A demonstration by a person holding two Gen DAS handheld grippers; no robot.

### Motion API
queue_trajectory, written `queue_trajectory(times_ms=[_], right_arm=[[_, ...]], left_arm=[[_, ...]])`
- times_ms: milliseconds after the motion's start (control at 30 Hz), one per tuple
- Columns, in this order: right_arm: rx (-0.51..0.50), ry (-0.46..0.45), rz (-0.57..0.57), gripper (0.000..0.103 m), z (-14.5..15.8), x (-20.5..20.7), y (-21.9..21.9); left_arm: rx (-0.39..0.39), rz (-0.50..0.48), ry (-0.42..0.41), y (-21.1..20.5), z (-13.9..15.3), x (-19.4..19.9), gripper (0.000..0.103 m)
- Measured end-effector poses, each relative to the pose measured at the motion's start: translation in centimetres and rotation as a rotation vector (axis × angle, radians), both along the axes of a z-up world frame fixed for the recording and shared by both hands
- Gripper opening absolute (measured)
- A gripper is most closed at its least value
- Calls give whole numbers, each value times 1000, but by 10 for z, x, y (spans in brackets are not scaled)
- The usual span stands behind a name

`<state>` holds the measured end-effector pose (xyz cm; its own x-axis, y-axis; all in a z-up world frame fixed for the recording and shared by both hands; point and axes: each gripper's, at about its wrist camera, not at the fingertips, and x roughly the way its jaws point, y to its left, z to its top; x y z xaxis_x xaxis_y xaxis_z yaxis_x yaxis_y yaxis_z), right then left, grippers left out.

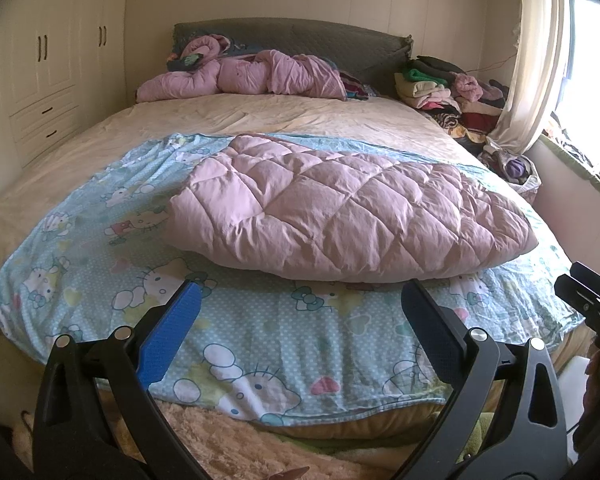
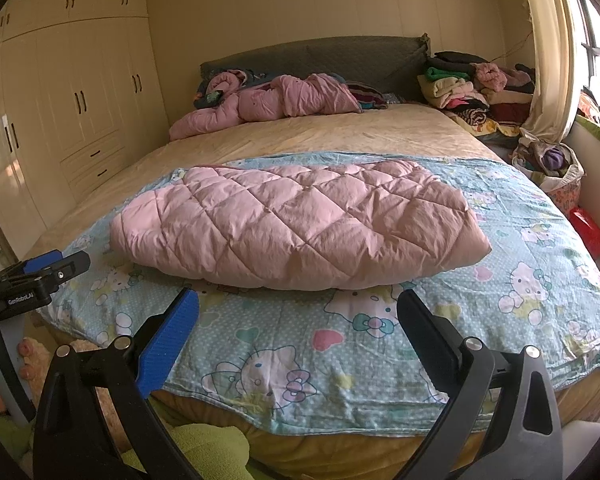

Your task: Fold large clothes

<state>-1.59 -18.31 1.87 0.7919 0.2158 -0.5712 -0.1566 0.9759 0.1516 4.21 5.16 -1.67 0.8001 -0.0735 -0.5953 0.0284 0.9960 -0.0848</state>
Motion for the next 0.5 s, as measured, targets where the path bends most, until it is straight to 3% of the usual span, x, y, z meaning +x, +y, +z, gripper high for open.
queue_trajectory(times_ms=[500], right_arm=[[-7,-6,-11,99,0,0,-4]], left_arm=[[-2,-2,0,2,0,-2,94]])
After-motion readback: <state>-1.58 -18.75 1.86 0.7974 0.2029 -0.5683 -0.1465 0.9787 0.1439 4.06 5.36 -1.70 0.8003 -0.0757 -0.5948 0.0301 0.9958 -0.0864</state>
